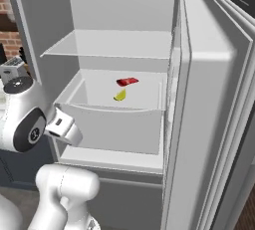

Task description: Grab a lemon wedge from the fridge and one ice cube from the ice bowl, and put them in the glass of lemonade.

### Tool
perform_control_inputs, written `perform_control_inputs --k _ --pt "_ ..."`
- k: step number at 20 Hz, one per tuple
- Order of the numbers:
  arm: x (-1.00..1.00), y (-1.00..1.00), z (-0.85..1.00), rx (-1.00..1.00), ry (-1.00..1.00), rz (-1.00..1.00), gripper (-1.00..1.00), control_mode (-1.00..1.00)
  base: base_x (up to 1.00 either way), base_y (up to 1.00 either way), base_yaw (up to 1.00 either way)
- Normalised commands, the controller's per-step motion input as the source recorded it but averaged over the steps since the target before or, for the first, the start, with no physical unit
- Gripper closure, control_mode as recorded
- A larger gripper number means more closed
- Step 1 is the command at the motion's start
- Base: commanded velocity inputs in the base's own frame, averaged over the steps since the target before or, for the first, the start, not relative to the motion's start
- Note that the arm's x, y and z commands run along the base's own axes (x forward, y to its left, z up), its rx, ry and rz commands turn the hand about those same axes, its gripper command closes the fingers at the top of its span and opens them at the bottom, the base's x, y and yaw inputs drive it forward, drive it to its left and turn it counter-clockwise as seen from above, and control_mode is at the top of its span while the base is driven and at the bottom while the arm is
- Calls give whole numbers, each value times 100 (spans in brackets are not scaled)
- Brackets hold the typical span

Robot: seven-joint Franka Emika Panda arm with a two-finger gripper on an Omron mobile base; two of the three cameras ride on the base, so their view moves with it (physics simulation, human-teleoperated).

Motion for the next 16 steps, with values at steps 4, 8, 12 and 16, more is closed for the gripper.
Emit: perform_control_inputs --k 4,8,12,16 --pt "43 -4 -6 0 -14 2 -100 -100 0 0 0" --pt "27 0 0 -4 -25 4 -100 -100 0 0 0" --pt "27 -3 2 -3 -28 1 -100 -100 0 0 0" --pt "27 -18 1 -5 -14 0 -100 -100 0 0 0"
